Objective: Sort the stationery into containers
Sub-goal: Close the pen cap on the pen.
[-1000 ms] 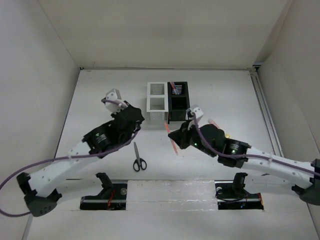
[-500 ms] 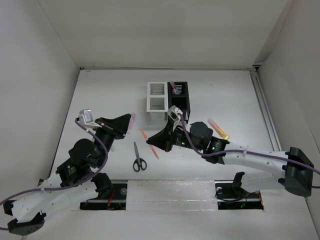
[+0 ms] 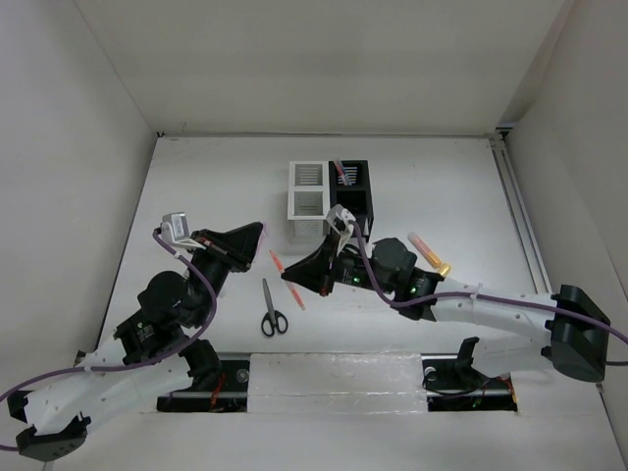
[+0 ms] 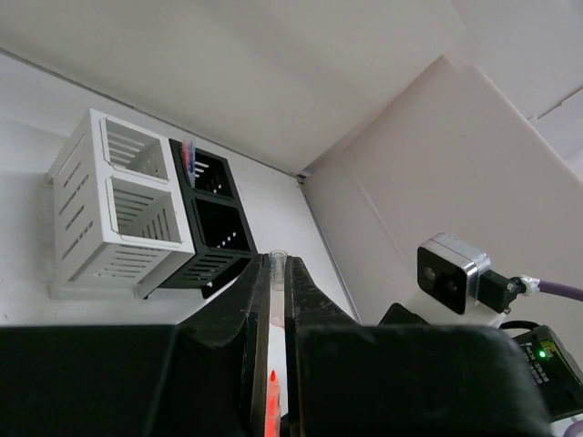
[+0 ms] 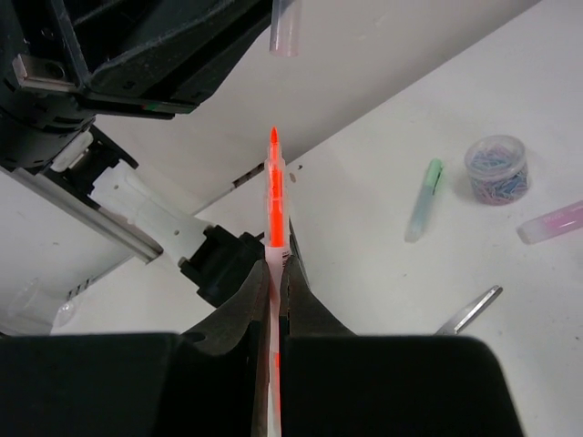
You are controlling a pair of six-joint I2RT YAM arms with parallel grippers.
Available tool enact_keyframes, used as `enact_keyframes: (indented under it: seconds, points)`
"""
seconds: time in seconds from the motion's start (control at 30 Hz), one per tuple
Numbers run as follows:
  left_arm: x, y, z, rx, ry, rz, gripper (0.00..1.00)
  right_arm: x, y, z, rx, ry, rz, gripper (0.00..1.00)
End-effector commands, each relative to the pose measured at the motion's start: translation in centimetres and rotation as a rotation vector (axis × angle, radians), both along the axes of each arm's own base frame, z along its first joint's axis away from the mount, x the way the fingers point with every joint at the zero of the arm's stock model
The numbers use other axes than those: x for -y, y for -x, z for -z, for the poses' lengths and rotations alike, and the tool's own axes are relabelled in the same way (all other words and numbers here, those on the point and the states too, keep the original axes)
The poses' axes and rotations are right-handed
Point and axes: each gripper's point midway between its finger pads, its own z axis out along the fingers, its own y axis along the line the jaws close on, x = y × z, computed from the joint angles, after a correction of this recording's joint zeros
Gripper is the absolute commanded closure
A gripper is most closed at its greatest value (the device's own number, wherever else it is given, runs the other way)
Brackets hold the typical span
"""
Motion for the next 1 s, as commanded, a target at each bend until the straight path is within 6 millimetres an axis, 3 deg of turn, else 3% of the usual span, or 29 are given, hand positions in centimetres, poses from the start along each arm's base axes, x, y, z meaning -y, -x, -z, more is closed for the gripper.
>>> enact_keyframes:
  seconds: [0.0, 0.07, 0.6, 0.97]
  points:
    - [0.4, 0.1, -0.9, 0.034, 0.02, 0.015, 1.0, 0.0, -1.1, -4.8, 0.073, -0.109, 0.05, 1.0]
    - [0.4, 0.1, -0.9, 0.034, 0.02, 0.015, 1.0, -0.2, -1.4, -4.1, 0.073, -0.089, 0.061, 1.0]
    - [0.1, 0.4, -0.7, 0.047, 0.037, 0.024, 1.0, -0.3, -2.2, -5.3, 0.094, -0.1, 0.097, 1.0]
    - [-0.3, 0.2, -0.9, 0.043, 0.056, -0.005, 1.0, -1.0, -1.8, -3.7, 0.074, -0.069, 0.059, 1.0]
